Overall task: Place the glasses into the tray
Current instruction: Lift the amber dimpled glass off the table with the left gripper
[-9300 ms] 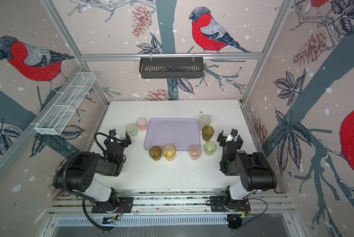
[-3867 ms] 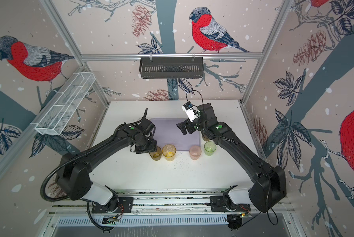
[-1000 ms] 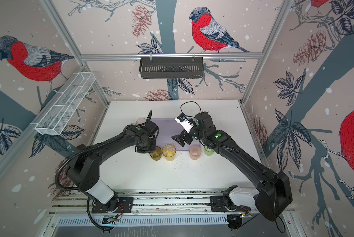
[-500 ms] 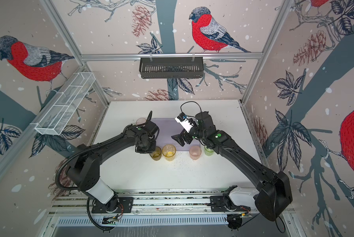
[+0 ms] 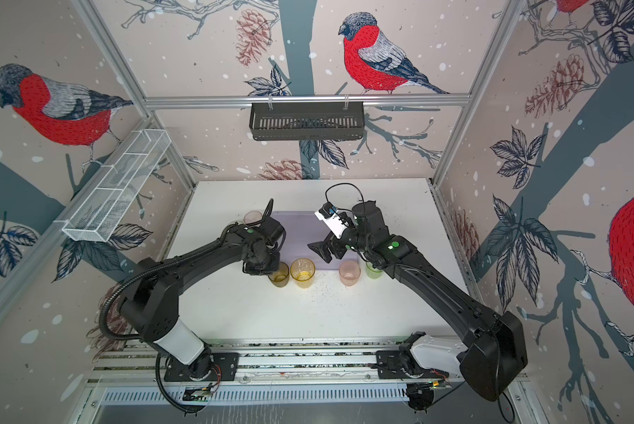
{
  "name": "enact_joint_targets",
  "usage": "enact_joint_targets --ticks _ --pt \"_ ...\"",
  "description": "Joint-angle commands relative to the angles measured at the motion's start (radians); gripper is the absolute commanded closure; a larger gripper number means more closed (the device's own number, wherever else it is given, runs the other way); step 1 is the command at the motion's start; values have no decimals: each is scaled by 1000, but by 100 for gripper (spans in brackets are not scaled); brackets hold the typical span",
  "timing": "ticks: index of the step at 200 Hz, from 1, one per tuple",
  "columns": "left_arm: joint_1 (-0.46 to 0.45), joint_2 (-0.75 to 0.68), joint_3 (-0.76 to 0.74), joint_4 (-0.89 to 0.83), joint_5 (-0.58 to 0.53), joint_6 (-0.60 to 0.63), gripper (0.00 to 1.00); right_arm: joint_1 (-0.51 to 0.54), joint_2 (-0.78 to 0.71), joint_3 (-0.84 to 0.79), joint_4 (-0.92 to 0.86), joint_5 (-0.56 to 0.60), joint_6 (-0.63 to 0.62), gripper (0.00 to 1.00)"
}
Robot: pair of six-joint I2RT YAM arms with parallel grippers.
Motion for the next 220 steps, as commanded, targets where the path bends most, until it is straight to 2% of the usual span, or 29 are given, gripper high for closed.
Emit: enact_joint_targets --ticks 1,133,139,164,220 --pt "-2 1 -2 -20 -11 -5 88 1 -7 -3 23 10 -13 0" --pt "-4 -19 5 -65 -24 -15 94 0 -19 -16 24 18 -5 0" --pt "-4 -20 9 -68 -24 -16 97 0 -18 -20 28 18 -4 0" --pt "-3 -24 26 -85 -30 -24 99 0 -7 -17 35 15 1 1" --pt "-4 -23 93 -117 -36 -34 100 -3 16 9 29 45 10 0"
